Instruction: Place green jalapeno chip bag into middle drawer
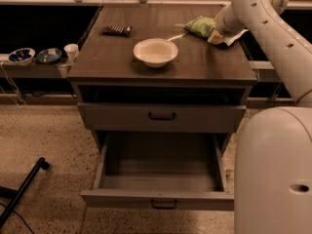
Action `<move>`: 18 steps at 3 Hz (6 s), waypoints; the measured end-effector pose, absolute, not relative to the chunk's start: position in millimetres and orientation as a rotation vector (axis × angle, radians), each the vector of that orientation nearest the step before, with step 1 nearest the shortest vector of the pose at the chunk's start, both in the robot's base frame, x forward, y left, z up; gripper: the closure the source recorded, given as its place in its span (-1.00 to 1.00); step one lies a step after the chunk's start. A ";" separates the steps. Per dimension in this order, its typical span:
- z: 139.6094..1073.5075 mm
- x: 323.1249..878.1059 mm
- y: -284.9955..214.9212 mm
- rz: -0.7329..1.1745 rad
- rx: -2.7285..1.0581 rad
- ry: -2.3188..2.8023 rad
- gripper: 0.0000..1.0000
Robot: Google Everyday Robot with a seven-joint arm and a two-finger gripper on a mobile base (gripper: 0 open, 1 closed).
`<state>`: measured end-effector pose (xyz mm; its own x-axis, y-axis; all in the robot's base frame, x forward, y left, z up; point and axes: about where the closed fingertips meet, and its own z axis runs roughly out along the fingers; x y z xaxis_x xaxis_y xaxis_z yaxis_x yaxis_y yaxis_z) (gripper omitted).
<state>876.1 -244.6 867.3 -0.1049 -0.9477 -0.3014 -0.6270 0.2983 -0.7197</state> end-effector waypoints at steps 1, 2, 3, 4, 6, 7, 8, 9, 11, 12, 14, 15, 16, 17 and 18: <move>858.1 881.3 -256.8 -0.546 -1.398 1.841 -0.02; 854.8 884.7 -265.5 -0.557 -1.385 1.852 0.34; 855.8 885.8 -269.6 -0.560 -1.376 1.851 0.81; 875.3 878.2 -262.9 -0.457 -1.330 1.793 1.00; 996.2 780.8 -264.5 -0.333 -1.300 1.475 1.00; 1009.3 685.2 -261.8 -0.272 -1.330 1.431 1.00; 968.0 639.5 -245.0 -0.176 -1.381 1.473 1.00; 887.1 577.1 -204.0 -0.203 -1.455 1.489 1.00; 856.6 556.7 -209.8 -0.185 -1.474 1.559 1.00; 807.3 497.7 -211.3 -0.091 -1.542 1.661 1.00; 763.7 445.8 -211.0 0.051 -1.656 1.773 1.00; 758.4 456.9 -215.3 0.065 -1.619 1.778 1.00; 726.2 506.7 -225.5 0.077 -1.490 1.817 1.00; 665.8 556.3 -229.8 0.112 -1.305 1.849 1.00; 632.6 597.5 -222.7 0.064 -1.185 1.831 1.00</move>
Offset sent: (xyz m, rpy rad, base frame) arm 0.0143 -0.0374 -0.0070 0.0005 -0.0083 -0.0607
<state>597.5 -222.7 632.6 -0.1099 -0.6930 -0.7125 -0.7412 0.5348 -0.4058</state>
